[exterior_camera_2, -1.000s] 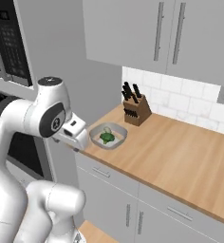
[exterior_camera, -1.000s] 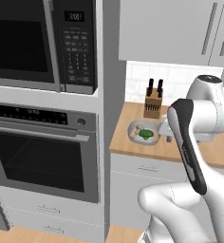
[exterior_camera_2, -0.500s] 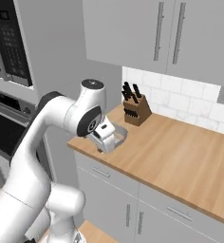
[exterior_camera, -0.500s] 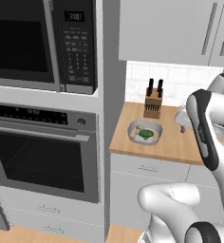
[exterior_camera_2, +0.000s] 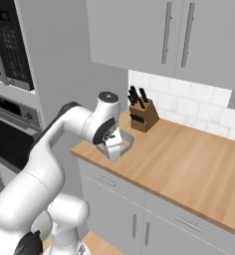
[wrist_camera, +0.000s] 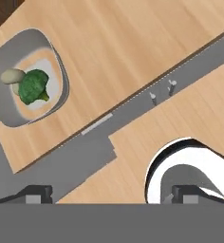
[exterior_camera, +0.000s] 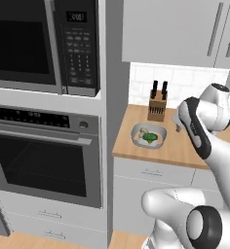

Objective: Take the meat container that has the shrimp and place it on the second highest rack of the freezer. Then take the vegetable container that has the broccoli and mushroom and place it on the highest rack of the freezer.

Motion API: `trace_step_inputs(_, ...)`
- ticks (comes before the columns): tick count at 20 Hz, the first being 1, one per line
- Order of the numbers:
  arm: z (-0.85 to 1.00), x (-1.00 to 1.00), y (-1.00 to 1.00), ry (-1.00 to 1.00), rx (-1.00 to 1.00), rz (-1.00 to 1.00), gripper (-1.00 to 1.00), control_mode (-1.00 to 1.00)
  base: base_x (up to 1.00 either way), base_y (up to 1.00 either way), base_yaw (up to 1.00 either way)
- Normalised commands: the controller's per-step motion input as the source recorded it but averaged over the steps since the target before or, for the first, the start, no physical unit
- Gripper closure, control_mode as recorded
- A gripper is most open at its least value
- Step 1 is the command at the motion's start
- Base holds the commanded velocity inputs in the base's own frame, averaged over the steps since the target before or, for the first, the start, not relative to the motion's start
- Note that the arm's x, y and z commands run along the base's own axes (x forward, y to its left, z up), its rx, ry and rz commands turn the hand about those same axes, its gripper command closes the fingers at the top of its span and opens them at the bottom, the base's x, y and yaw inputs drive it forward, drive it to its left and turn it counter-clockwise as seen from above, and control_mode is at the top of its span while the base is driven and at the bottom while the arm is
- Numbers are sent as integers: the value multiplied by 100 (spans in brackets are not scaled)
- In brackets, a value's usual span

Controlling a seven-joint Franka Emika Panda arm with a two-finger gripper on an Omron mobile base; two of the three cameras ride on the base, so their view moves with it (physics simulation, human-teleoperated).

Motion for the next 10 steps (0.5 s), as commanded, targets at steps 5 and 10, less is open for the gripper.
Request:
trace_step_inputs(5,-19,40,2,-1,6,-20,-100,-100,0,0,0)
trace_step_inputs(10,-29,41,0,0,-1,2,-100,-100,0,0,0)
